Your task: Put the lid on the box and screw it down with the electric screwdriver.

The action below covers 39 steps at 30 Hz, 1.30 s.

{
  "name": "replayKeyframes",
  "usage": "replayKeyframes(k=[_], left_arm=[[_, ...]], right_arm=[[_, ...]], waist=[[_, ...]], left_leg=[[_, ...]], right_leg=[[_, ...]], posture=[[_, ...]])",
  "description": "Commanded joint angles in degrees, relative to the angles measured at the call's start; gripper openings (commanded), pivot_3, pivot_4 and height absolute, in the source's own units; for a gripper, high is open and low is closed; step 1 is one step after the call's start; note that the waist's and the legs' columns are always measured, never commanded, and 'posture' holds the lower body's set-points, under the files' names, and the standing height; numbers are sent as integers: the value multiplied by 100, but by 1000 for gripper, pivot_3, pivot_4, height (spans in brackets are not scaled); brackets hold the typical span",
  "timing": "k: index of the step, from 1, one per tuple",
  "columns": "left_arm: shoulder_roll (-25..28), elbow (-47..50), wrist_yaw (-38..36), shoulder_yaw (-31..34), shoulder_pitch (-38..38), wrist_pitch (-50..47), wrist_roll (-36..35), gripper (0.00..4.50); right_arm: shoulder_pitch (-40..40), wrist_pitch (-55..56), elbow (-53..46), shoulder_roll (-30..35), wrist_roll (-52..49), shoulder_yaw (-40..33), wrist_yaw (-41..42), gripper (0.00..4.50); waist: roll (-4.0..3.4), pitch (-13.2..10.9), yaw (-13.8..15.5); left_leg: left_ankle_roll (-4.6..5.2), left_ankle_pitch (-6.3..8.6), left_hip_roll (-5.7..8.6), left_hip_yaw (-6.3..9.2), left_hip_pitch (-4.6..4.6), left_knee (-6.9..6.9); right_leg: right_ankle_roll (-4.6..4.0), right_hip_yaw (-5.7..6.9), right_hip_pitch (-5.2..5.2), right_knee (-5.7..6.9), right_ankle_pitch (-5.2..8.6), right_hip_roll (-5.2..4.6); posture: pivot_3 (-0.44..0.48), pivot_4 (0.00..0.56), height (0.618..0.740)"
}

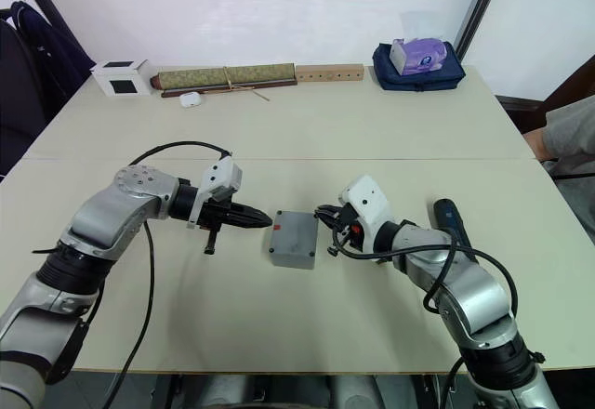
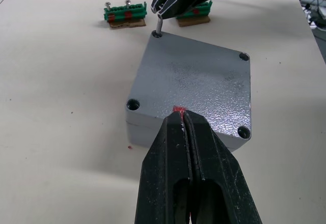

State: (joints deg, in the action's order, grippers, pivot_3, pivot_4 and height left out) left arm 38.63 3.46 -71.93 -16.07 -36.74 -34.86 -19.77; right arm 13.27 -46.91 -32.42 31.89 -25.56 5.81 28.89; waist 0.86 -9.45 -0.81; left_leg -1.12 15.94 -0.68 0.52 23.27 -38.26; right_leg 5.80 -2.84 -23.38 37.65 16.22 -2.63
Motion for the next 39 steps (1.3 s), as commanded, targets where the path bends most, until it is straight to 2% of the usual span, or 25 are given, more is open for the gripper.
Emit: replayKeyframes(k=[1,13,16,22,26,30,35,36,37,39], left_arm=[[-6,116,35,150,-69,3,-63,0],[-36,119,43,129,-76,1,-63,0],[-51,106,48,123,-81,8,-63,0],[-73,80,44,127,-78,23,-70,0],[-129,97,67,186,-89,-22,-152,0],[-384,178,143,471,-297,-338,-599,0],[-680,157,136,484,-513,-406,-797,0],[-727,189,133,473,-514,-398,-830,0],[-759,221,133,462,-505,-394,-853,0],[-847,354,42,378,-472,-398,-934,0]], right_arm=[[-13,78,-141,-33,-16,-47,23,105],[-61,222,14,-25,256,110,35,105],[-49,226,27,-22,265,82,48,821],[8,193,9,-55,247,-10,35,3117],[41,18,-147,-171,-56,-475,-69,3117],[115,-172,-370,-243,-416,-1575,-443,3117],[284,-1461,-200,549,-1028,-2995,-538,3117],[317,-1749,-173,810,-1187,-3235,-443,3626],[329,-1949,-163,992,-1308,-3387,-379,3853],[368,-3198,166,1673,-1483,-3766,-250,4458]], waist=[[0,0,0],[0,0,0],[0,0,1],[0,0,-2],[0,0,1],[0,0,26],[0,0,25],[0,0,18],[-2,-1,11],[-4,-1,-20]], left_leg=[[0,0,0,0,0,0],[0,0,0,0,0,0],[0,0,0,0,0,0],[0,0,1,0,0,0],[0,0,0,0,0,0],[0,0,-1,1,2,0],[0,0,2,3,4,-2],[0,0,3,1,4,-2],[0,0,3,0,3,-2],[0,0,1,-1,1,1]], right_leg=[[0,0,0,0,0,0],[0,0,0,0,0,0],[0,0,0,0,0,0],[0,0,0,0,0,0],[0,0,0,0,0,0],[0,0,0,1,0,-3],[1,2,4,-1,0,-11],[1,1,3,-2,0,-12],[1,0,3,-2,0,-10],[0,-1,1,-1,-1,-2]], posture=[[0,150,740],[0,150,740],[0,150,740],[0,150,740],[0,150,740],[0,150,740],[0,150,740],[0,150,740],[0,150,740],[0,150,740]])
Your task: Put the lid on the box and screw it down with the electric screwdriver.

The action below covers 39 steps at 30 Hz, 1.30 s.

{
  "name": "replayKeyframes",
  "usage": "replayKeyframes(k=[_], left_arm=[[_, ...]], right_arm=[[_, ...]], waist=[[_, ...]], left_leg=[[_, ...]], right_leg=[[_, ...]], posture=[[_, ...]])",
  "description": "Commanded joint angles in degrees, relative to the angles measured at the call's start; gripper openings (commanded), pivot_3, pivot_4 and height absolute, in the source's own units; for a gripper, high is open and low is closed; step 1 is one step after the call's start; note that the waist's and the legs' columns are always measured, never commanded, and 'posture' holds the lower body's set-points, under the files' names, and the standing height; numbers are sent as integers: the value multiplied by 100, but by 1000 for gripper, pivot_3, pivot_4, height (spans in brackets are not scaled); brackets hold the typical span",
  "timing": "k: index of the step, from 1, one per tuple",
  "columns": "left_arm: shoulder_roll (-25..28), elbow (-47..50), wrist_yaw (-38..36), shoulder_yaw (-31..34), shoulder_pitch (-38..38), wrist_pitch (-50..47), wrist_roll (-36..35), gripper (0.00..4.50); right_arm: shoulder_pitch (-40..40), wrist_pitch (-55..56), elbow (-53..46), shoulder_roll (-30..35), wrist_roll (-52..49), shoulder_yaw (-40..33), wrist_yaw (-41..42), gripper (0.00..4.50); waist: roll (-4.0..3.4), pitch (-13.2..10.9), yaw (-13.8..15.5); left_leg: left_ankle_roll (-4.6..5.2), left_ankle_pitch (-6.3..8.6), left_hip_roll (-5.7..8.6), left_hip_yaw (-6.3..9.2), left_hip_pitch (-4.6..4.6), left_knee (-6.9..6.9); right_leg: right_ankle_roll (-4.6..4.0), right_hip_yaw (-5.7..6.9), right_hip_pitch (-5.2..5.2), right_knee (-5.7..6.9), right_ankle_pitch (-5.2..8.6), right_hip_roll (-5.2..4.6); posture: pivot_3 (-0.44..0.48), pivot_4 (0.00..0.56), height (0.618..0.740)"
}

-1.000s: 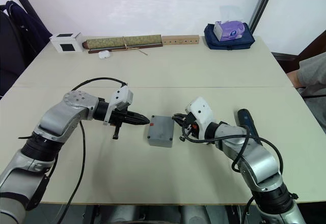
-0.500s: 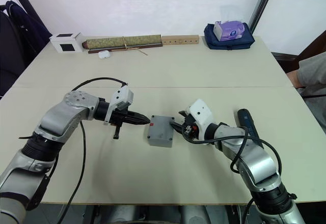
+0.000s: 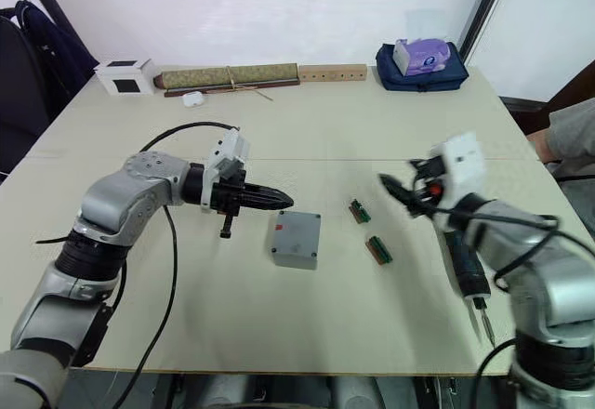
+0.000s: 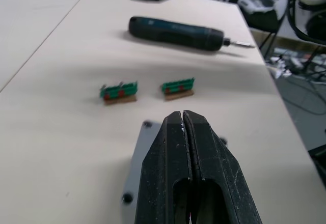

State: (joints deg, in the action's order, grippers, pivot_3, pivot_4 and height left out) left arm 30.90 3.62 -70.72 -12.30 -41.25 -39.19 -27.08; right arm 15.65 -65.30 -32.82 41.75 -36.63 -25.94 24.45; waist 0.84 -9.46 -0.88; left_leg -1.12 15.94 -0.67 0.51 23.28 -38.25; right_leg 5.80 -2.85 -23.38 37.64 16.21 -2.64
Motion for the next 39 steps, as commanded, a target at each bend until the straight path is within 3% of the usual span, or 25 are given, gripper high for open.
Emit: replayKeyframes(k=[1,3,9,17,23,27,30,35,36,39], left_arm=[[-138,343,-114,-55,-22,66,-208,0],[-280,258,-127,-194,-34,205,-116,0],[-519,264,-225,-547,41,675,111,0],[-877,385,13,-709,352,769,160,0],[-714,764,219,-664,567,664,181,0],[-704,912,381,-642,618,513,90,0],[-649,1109,509,-566,742,311,-37,0],[-630,1216,678,-533,773,207,-76,0],[-625,1224,697,-531,777,203,-81,0],[-565,1126,695,-494,767,238,-70,0]], right_arm=[[71,-1999,369,1015,-468,-686,315,4458],[-81,-2621,561,1465,-595,-724,450,4458],[-700,-2713,1074,2475,-709,-277,944,4458],[-776,-2700,1636,2722,-754,387,1321,4458],[-395,-2581,1734,2599,-563,1599,1252,4458],[-240,-2366,1907,2620,-435,1929,1342,4458],[-106,-2188,1965,2652,-210,2300,1299,3777],[-157,-2051,2011,2637,-88,2482,1403,1998],[-188,-2026,1995,2632,-77,2486,1423,1786],[-312,-2085,1999,2441,-47,2327,1358,1780]], waist=[[-8,0,1],[-7,0,17],[-11,2,1],[-11,2,13],[-10,2,9],[-8,1,19],[-8,1,-1],[-6,1,0],[-3,2,0],[6,6,2]], left_leg=[[0,0,-3,-1,-2,1],[0,0,-3,0,-3,3],[0,0,0,-11,-4,1],[0,0,-1,-12,-6,2],[0,0,-4,-10,-7,1],[0,0,-2,-11,-7,0],[0,0,-3,-12,-6,-1],[0,0,-5,-11,-9,-1],[0,0,-5,-11,-10,-1],[0,0,-5,-11,-11,-1]], right_leg=[[0,-1,0,1,0,3],[-2,-1,1,1,1,2],[-1,-9,2,-1,0,1],[0,-11,2,-1,0,3],[0,-12,2,-2,0,6],[1,-11,4,-4,0,2],[3,-12,6,-10,-1,0],[3,-11,7,-10,-1,5],[3,-11,8,-10,-1,5],[3,-11,10,-10,-1,5]], posture=[[0,150,740],[0,150,740],[0,150,740],[0,150,740],[0,150,740],[0,150,740],[0,150,740],[0,150,740],[0,150,740],[0,150,740]])
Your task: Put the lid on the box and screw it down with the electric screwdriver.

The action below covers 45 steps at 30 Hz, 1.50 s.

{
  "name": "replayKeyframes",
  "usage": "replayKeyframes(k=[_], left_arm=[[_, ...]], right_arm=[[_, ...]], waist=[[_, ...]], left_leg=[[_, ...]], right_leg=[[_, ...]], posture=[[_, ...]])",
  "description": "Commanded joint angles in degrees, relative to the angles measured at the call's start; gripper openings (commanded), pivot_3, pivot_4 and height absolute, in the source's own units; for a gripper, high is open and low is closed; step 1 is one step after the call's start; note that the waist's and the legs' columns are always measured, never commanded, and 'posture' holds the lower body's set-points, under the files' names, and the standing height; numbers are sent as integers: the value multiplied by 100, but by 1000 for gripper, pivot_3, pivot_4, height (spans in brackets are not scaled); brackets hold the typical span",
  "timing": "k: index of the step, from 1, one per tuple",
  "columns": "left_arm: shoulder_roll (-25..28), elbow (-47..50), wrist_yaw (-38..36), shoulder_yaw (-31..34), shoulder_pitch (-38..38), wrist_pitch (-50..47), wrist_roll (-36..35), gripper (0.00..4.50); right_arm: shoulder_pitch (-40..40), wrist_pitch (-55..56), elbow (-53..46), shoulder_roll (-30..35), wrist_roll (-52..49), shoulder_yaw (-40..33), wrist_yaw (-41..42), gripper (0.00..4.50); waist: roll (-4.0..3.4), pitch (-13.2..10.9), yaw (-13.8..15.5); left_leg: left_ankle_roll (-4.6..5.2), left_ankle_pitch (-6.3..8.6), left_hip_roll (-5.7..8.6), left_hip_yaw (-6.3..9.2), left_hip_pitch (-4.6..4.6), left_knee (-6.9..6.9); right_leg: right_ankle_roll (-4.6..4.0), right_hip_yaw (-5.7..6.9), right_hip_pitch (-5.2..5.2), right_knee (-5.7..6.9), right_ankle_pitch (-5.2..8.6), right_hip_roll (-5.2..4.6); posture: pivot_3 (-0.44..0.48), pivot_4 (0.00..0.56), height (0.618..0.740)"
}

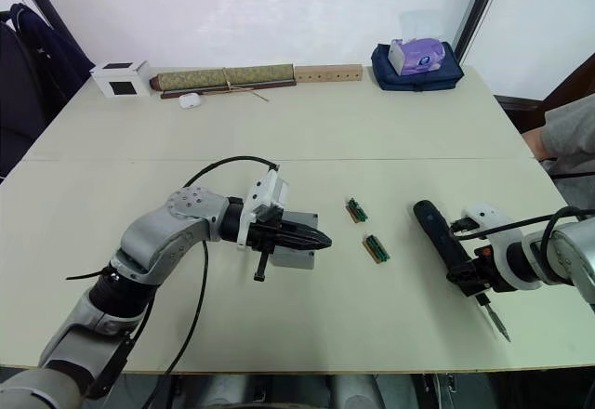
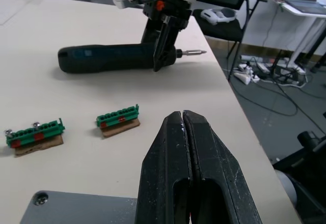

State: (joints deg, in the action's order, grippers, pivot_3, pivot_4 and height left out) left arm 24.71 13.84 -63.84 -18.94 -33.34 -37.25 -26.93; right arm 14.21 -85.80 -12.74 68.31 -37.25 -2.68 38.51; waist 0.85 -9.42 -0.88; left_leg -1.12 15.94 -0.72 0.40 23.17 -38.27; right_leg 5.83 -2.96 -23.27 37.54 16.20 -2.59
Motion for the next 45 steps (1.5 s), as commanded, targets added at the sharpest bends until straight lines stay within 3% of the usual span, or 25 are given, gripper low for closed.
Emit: replayKeyframes(k=[1,5,7,9,11,14,18,24,27,32,45], left_arm=[[85,59,-9,181,-28,69,-70,0],[234,-168,-76,228,-101,192,23,0],[389,-434,-169,300,-174,332,102,0],[517,-814,-259,337,-334,485,219,0],[608,-1111,-406,311,-470,556,297,0],[765,-1315,-706,244,-556,665,359,0],[798,-1568,-1016,69,-832,741,539,0],[876,-1833,-1359,-58,-1031,1010,799,0],[828,-1920,-1408,-93,-1086,1123,918,0],[796,-2317,-1080,-565,-1028,1984,1898,0],[776,-1746,-1241,-468,-802,1443,1679,0]], right_arm=[[-201,-37,-2,-275,37,-72,-85,1780],[-167,161,102,-418,259,-359,-262,1780],[195,482,162,-841,311,-887,-495,1780],[889,927,-63,-1738,-50,-1996,-814,1780],[1413,1166,-1019,-2744,-1072,-3129,-1146,1780],[1710,1521,-2022,-3950,-1832,-3751,-2066,1780],[1633,1855,-2713,-5044,-2211,-3377,-3156,1780],[888,3043,-3210,-5621,-1398,-1759,-3002,1780],[678,3552,-3085,-5627,-927,-1129,-2835,1780],[516,4218,-2822,-5545,-264,-340,-2574,1780],[17,5426,-2107,-5608,958,557,-2314,1780]], waist=[[12,4,2],[31,12,-10],[50,5,-31],[53,-13,-141],[-29,-45,-166],[-52,-39,-145],[-32,-29,-5],[-41,-35,-12],[-41,-35,-22],[-39,-34,-19],[-39,-33,-13]], left_leg=[[0,0,0,1,-2,0],[0,0,-3,0,-10,1],[0,0,-3,-3,-21,1],[0,0,-8,-14,-41,3],[-4,-2,-5,-21,-38,4],[-5,-3,0,-4,1,13],[-10,-6,-17,24,34,21],[-20,-12,16,-10,35,6],[-20,-12,17,-5,33,5],[-20,-12,12,-3,29,8],[-20,-12,11,0,20,4]], right_leg=[[0,1,2,0,0,0],[-1,1,10,0,0,3],[-1,-1,19,-1,0,3],[-12,-6,30,-5,-7,9],[-6,-18,21,-7,-18,9],[2,-20,-23,14,-20,20],[-34,13,-53,43,8,20],[-11,-12,-56,37,-4,-21],[-11,-10,-56,38,-4,-7],[-12,-8,-58,39,-3,2],[-12,-5,-44,40,-3,-1]], posture=[[0,150,740],[0,150,740],[0,150,740],[0,150,740],[0,150,740],[0,150,740],[0,150,740],[0,150,740],[0,150,740],[0,150,740],[0,150,740]])
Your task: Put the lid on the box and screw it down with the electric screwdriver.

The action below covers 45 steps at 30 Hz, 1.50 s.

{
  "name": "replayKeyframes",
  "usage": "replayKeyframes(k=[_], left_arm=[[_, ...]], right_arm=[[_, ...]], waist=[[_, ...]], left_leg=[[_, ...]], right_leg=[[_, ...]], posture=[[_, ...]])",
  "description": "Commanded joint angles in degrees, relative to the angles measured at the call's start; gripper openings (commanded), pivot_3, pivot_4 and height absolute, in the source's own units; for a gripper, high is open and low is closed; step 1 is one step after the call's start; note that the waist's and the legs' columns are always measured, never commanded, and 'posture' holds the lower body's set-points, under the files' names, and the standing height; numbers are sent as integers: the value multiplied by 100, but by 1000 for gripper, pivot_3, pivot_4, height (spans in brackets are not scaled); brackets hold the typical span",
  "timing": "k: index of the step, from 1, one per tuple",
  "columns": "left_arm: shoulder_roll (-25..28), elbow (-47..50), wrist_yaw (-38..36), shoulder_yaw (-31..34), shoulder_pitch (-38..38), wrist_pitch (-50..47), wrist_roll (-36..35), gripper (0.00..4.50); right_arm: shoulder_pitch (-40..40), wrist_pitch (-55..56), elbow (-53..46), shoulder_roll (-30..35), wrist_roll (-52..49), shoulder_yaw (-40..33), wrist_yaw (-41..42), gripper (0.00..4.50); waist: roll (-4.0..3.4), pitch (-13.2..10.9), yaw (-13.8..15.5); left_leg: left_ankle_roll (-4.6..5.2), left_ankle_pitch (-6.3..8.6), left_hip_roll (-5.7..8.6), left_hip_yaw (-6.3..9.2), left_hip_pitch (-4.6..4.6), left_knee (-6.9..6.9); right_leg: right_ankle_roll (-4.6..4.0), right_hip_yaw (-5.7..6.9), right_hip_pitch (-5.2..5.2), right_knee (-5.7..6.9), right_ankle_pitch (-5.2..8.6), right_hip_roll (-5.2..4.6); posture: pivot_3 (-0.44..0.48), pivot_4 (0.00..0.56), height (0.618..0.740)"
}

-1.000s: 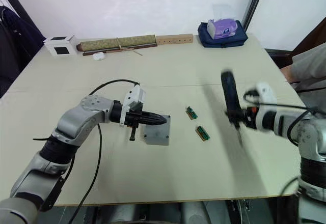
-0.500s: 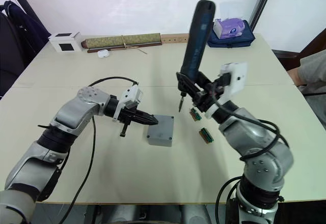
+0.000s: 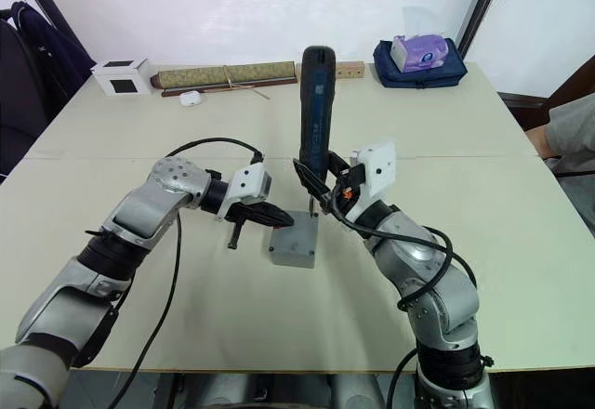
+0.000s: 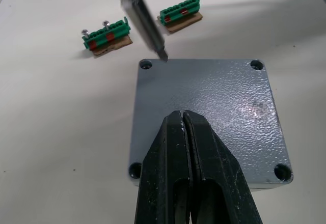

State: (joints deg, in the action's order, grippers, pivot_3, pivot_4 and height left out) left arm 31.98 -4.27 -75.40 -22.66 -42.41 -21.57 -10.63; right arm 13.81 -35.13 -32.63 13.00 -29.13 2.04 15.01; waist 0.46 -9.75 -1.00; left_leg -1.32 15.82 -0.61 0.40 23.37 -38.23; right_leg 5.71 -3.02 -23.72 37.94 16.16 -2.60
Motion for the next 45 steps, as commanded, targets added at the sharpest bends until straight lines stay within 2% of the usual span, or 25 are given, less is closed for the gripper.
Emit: replayKeyframes(k=[1,11,19,23,30,40,45], left_arm=[[46,67,-91,-95,99,-139,55,0],[35,-292,-199,-91,45,117,162,0],[24,-119,-158,-128,156,72,166,0],[37,-27,-139,-165,221,38,186,0],[39,-126,-181,-166,198,70,217,0],[44,-172,-222,-165,220,140,271,0],[7,-114,-228,-210,234,117,309,0]], right_arm=[[46,398,-81,-82,192,120,50,1780],[71,904,381,-294,557,182,26,1780],[-312,779,206,-19,581,285,315,1780],[-687,855,384,197,912,494,415,1780],[-721,224,640,268,849,519,290,1780],[-1238,537,351,320,915,666,427,1780],[-1239,462,433,487,1219,877,404,1780]], waist=[[0,0,-2],[1,1,-11],[3,2,-4],[6,9,-3],[40,47,5],[67,132,11],[68,171,4]], left_leg=[[0,0,0,1,-1,0],[0,0,-1,1,-11,0],[0,0,-1,3,-19,0],[1,0,-1,4,-26,1],[7,5,-6,4,-109,20],[13,9,-9,13,-111,23],[14,9,-11,11,-116,24]], right_leg=[[0,0,1,0,0,1],[0,0,10,0,0,2],[0,1,21,-1,0,2],[0,2,29,-3,1,2],[-2,7,123,-40,4,3],[-5,13,131,-52,6,3],[-15,12,135,-53,12,4]], posture=[[0,150,740],[0,150,740],[0,150,740],[0,150,740],[0,150,740],[0,150,740],[0,150,740]])
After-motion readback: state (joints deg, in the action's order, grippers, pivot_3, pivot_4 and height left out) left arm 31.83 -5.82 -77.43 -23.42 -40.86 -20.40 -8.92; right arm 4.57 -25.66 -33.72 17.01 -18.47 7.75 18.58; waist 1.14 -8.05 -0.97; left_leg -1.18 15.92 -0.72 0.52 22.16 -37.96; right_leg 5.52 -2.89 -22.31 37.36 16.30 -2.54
